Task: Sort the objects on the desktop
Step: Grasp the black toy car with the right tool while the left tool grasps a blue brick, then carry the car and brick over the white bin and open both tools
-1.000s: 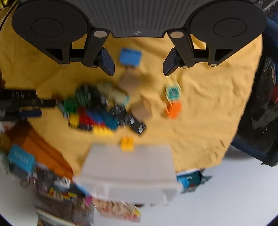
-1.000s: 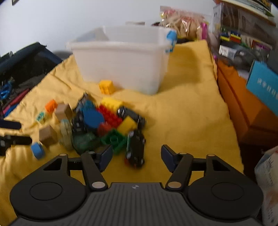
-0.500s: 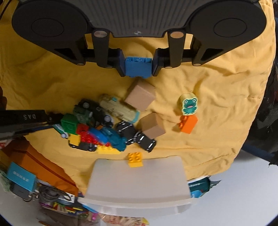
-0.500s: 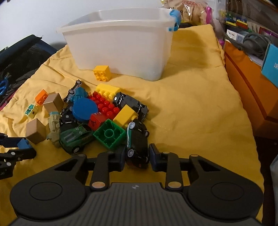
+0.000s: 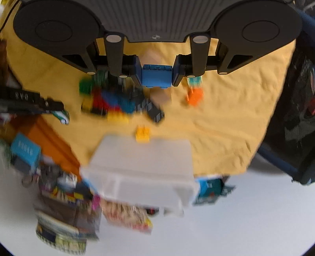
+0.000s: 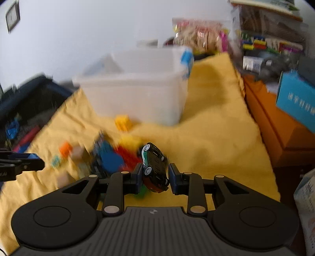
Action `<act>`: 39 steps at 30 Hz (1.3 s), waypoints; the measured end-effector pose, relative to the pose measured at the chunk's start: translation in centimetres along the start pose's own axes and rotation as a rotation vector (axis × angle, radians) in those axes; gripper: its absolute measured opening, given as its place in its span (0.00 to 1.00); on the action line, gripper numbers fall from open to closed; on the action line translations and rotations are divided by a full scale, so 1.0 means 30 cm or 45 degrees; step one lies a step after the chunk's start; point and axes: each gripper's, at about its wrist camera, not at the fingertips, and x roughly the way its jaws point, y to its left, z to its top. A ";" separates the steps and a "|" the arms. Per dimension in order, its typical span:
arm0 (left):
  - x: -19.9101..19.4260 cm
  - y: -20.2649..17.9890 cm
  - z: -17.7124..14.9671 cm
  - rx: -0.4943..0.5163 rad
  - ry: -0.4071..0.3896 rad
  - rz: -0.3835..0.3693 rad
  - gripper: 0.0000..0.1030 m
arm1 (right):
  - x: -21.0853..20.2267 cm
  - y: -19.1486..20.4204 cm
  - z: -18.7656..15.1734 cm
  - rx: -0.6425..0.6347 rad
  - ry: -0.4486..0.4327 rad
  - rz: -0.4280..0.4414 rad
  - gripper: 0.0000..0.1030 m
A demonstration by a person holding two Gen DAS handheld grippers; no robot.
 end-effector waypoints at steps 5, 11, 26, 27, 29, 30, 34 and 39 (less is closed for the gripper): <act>-0.007 0.015 0.216 -0.013 -0.089 -0.012 0.34 | -0.050 0.025 0.190 0.024 -0.147 0.047 0.30; 0.083 0.018 0.495 -0.046 -0.147 -0.033 0.34 | 0.032 0.047 0.454 0.008 -0.216 0.072 0.30; 0.330 -0.006 0.678 -0.017 -0.066 0.100 0.77 | 0.295 0.037 0.575 -0.064 -0.104 -0.036 0.63; 0.328 0.002 0.669 -0.013 -0.072 0.090 0.77 | 0.291 0.032 0.570 -0.069 -0.108 -0.035 0.63; 0.315 0.022 0.637 0.002 -0.079 0.085 0.77 | 0.275 0.019 0.560 -0.055 -0.110 -0.027 0.63; 0.304 0.030 0.621 0.015 -0.089 0.097 0.77 | 0.263 0.015 0.551 -0.042 -0.112 -0.022 0.63; 0.214 0.093 0.513 0.036 -0.117 0.099 0.77 | 0.174 0.027 0.481 -0.059 -0.152 0.015 0.64; 0.128 0.174 0.291 0.009 -0.072 0.118 0.77 | 0.079 0.083 0.304 -0.124 -0.120 0.031 0.68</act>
